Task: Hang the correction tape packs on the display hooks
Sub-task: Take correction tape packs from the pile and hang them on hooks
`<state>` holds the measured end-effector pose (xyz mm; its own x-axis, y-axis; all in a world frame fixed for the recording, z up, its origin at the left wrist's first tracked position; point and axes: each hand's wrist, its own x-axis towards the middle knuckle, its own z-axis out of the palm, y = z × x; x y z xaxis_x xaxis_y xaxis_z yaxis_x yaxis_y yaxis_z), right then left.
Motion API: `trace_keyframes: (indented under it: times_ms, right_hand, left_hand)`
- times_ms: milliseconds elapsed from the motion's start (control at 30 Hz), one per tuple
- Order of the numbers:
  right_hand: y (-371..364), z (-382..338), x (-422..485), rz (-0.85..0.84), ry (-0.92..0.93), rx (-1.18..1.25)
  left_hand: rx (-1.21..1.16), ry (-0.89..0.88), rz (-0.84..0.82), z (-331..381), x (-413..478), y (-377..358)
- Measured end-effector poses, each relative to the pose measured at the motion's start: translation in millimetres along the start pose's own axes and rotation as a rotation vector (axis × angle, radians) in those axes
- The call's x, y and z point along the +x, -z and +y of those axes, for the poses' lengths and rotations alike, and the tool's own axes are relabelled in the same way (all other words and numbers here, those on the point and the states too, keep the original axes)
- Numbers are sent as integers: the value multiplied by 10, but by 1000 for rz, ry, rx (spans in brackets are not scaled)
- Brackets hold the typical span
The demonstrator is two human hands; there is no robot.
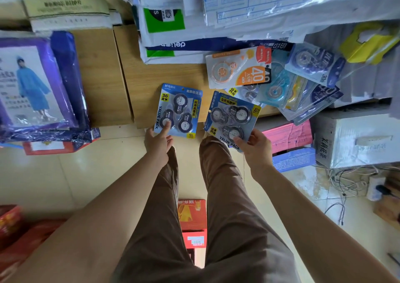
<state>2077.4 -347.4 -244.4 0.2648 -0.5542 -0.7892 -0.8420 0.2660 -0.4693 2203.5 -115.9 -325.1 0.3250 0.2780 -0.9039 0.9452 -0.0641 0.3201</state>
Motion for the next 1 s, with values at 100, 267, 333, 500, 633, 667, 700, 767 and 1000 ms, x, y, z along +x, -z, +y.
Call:
trace_keyframes:
  times_ms: [100, 267, 333, 500, 633, 667, 700, 767, 1000]
  right_hand:
    - [49, -141, -86, -4, 38, -1]
    - [183, -437, -325, 6, 104, -50]
    - [269, -610, -460, -17, 147, -58]
    - [558, -1178, -846, -96, 288, -109]
    - [789, -1669, -1222, -93, 441, -108]
    - [838, -1812, -1342, -82, 485, -118]
    - [884, -1934, -1471, -69, 525, -128]
    - [951, -2176, -1700, -41, 599, -135]
    - [1152, -2854, -2525, -100, 844, 69]
  left_hand:
    - [-34, 2, -57, 131, -159, 150]
    - [94, -149, -73, 477, -566, 382]
    - [196, -248, -42, 650, -788, 488]
    - [558, -667, 8, 1223, -1512, 737]
    - [663, -896, 11, 1723, -2202, 924]
    - [672, -943, 17, 1841, -2365, 973]
    - [685, -992, 28, 1944, -2513, 1038]
    - [722, -1081, 47, 2159, -2765, 1138]
    - [488, -1351, -54, 2883, -3648, 1478]
